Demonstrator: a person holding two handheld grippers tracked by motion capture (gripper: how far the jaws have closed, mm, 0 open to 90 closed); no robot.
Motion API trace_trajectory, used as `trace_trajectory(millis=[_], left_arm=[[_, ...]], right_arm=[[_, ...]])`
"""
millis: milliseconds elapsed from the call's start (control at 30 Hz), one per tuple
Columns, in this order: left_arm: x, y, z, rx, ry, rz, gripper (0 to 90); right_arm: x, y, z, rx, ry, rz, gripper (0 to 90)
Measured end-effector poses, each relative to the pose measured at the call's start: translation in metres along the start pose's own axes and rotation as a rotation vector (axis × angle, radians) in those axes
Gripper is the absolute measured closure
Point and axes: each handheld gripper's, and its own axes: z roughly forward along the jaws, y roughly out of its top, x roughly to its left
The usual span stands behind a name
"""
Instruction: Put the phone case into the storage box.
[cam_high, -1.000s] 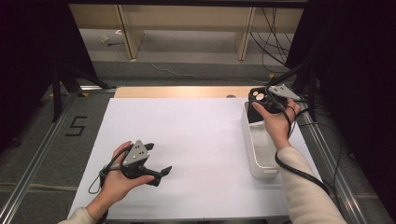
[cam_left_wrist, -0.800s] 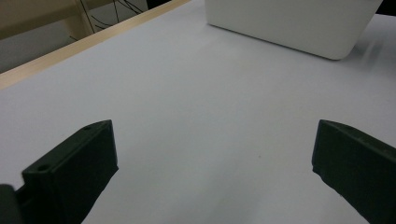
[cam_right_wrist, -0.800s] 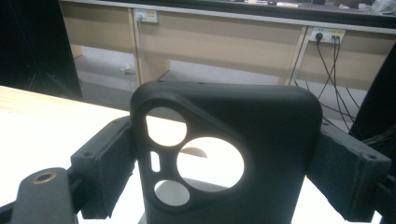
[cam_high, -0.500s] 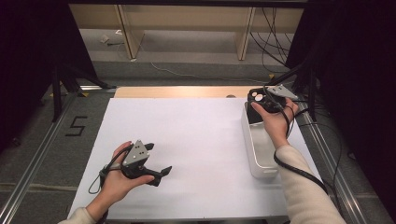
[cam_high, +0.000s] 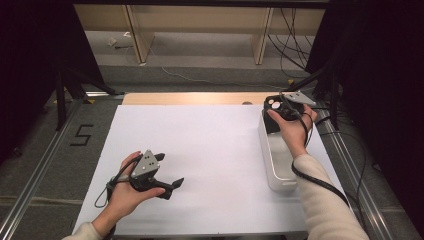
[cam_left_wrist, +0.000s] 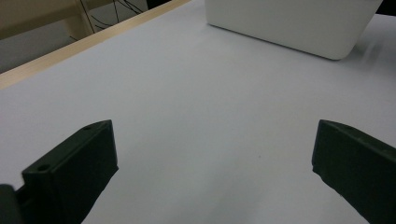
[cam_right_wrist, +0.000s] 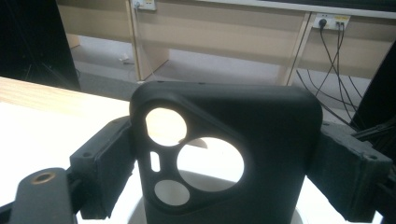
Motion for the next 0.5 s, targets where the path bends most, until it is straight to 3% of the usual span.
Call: trace_trajectory(millis=[500], left_arm=[[0.0002,0.0001,0.0001,0.000,-0.002,-0.001,0.0]], right_arm=[[0.0010,0.0001,0.0062,0.014,-0.001,-0.010,15.1]])
